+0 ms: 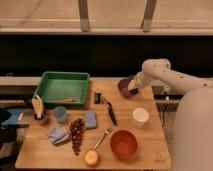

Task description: Wipe purple bowl with eraser

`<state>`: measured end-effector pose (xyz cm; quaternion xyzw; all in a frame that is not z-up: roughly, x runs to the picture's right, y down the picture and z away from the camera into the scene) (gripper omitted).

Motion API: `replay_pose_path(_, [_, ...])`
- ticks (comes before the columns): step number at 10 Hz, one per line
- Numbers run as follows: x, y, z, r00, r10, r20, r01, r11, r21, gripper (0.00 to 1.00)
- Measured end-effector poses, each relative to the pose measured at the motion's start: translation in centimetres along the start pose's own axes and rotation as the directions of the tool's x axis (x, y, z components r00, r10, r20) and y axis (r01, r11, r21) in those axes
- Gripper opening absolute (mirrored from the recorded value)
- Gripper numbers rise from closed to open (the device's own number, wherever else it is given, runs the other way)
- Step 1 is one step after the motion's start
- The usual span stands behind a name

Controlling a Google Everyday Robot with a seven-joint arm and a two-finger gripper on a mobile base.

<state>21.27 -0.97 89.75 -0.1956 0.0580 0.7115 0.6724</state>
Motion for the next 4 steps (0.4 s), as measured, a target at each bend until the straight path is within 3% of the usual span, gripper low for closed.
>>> replay_pose_path(2, [-1.3, 0.4, 0.3, 1.000, -0.013, 0.010, 0.013, 1.000, -0.003, 0.00])
replay_pose_path(4, [-2.6, 2.9, 0.9, 0.999, -0.033, 0.012, 0.033, 0.999, -0.024, 0.00])
